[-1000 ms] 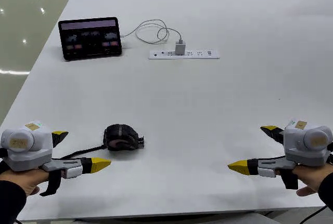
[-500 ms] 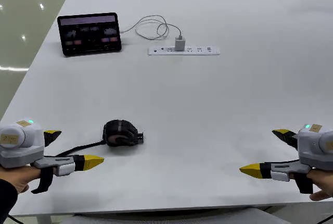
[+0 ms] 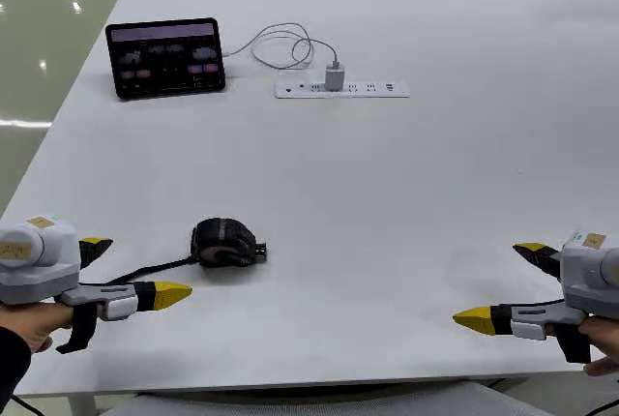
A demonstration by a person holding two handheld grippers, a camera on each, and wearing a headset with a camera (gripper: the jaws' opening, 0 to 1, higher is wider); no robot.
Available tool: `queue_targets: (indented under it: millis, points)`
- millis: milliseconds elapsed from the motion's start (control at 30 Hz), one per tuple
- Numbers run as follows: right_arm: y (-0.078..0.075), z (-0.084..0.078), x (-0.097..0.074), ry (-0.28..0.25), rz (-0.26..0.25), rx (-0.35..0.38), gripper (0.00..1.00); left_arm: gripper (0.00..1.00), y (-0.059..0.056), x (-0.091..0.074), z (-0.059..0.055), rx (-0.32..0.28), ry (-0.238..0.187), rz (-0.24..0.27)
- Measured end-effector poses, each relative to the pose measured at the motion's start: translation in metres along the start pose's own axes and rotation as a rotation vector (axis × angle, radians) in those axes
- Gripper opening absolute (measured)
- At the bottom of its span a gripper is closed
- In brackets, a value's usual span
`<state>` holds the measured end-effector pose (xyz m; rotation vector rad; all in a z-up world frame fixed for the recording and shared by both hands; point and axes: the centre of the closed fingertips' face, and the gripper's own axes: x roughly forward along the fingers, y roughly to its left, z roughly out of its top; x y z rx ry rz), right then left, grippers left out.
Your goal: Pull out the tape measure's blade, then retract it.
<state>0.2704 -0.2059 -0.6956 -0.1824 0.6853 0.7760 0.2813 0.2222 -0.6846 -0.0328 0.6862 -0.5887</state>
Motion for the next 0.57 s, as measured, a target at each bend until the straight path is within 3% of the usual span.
queue_targets:
  millis: [567]
  points:
    - [0.0005,0.0,-0.0014,-0.004,0.0,0.008,1.0,1.0,0.0006,0.0007,-0.0017,0.001,0.013,0.0]
